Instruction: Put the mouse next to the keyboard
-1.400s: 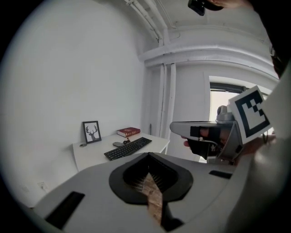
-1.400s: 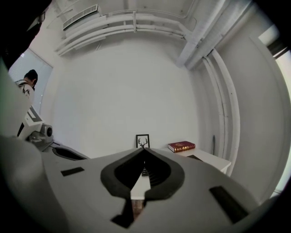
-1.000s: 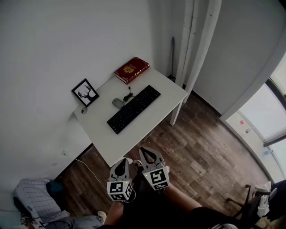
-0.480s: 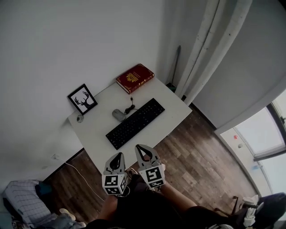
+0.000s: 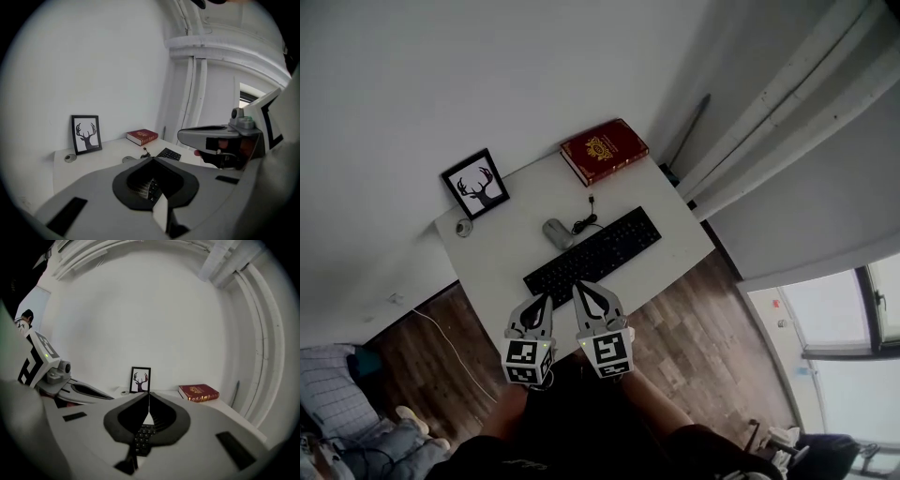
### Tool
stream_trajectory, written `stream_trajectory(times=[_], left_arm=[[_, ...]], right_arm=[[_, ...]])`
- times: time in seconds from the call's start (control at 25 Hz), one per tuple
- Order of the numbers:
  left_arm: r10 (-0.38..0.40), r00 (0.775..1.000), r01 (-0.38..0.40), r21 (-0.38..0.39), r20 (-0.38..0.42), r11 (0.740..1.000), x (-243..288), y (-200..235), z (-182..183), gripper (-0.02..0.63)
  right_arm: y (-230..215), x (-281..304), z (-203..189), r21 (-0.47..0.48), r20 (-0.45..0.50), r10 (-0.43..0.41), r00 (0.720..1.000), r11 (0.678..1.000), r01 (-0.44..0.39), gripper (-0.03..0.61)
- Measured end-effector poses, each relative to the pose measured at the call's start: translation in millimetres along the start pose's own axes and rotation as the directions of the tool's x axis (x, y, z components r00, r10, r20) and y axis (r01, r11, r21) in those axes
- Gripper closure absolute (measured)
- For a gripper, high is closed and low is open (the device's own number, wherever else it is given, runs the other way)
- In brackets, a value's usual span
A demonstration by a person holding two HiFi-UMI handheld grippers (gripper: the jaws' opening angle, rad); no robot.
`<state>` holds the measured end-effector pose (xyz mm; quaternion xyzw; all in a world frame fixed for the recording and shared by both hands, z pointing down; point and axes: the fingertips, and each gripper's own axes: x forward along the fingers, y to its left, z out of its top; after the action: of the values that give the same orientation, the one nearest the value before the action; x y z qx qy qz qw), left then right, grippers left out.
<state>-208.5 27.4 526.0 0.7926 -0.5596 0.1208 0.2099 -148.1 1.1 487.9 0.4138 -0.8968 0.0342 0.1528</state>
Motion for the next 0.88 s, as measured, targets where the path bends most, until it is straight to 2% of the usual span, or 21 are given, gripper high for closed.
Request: stream_trajectory(times=[0.2,0.36,0.56,0.72,0.88], left_arm=[[-0.004,0.999,0.003,-0.041,-0.033,0.999,20,10,-3,0.612],[0.032,0.999,-0.035,-0.070,-0.038,0.997,40,17,-5,0.612],[0.134,0.988,-0.144,-0.141,-0.082,0.979,61,41,-16,0.612],[0.155,0.980,-0.176,-0.168,-0.128,0.970,76,51,-25,0.612],[0.184,0.970,-0.214,-0.196,-0.161,0.957,88,61,-33,0.612]], right_arm=[[-5,23,-7,-0.006,-0.044,0.036,0.998,0.999,-0.037,0.558],[-11,50,-26,-0.006,-0.119,0.102,0.988,0.995,-0.103,0.558],[-16,93,-59,0.018,-0.270,0.195,0.943,0.980,-0.197,0.558],[-33,123,-75,0.032,-0.348,0.192,0.918,0.981,-0.193,0.557],[-36,147,-88,0.053,-0.413,0.232,0.881,0.972,-0.231,0.551]])
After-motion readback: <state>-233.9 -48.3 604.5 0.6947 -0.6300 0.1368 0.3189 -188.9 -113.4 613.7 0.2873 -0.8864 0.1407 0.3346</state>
